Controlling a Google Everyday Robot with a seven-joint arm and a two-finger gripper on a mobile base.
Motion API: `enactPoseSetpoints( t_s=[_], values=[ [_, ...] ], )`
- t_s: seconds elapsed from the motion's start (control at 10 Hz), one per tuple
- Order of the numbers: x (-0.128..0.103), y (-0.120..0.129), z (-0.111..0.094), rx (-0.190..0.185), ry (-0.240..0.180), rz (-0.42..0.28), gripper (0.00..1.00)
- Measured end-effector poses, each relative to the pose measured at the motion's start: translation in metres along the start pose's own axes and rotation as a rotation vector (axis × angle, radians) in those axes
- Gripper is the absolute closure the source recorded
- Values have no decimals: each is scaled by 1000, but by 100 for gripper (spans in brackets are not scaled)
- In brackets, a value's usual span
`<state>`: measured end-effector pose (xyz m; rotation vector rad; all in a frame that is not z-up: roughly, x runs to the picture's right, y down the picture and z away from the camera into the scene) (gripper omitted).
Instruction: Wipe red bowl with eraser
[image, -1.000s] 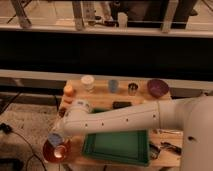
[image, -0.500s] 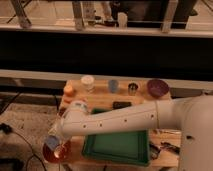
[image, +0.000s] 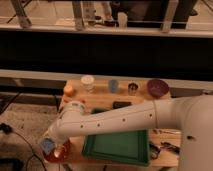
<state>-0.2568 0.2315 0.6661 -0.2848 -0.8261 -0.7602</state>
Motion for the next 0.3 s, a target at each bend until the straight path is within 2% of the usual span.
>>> enactPoseSetpoints(
  t_s=[0.3],
  values=[
    [-8, 1, 0, -1, -11, 0, 100]
  ],
)
